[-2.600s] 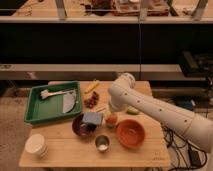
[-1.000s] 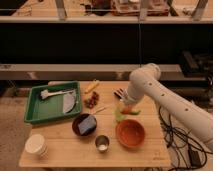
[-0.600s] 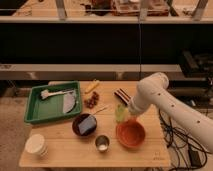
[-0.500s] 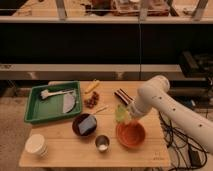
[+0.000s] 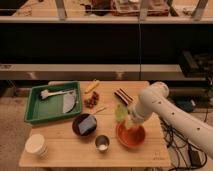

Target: Place apple in red bowl

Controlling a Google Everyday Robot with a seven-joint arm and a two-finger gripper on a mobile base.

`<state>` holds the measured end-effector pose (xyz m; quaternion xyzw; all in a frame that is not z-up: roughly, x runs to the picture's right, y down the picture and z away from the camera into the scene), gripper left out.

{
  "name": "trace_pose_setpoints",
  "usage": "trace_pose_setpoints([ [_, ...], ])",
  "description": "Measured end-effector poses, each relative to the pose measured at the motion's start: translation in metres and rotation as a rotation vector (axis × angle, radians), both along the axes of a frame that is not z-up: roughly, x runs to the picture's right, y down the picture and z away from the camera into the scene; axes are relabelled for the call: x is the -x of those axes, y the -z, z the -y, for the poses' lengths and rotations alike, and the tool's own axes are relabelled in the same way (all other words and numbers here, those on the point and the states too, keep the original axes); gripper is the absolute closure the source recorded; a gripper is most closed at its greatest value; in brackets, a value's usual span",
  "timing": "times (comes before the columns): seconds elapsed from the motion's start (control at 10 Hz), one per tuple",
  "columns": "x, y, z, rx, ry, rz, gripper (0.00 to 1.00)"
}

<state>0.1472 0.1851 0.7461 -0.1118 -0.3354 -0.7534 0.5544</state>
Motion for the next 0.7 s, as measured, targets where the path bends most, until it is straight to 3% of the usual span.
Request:
trace_pose_setpoints([
  [0.2,0.0002,-0.0011,-0.0005,0.009,0.005,0.003,0.2],
  [0.7,-0.0027,0.0027,0.0046,0.012,0.009,0.004,0.2],
])
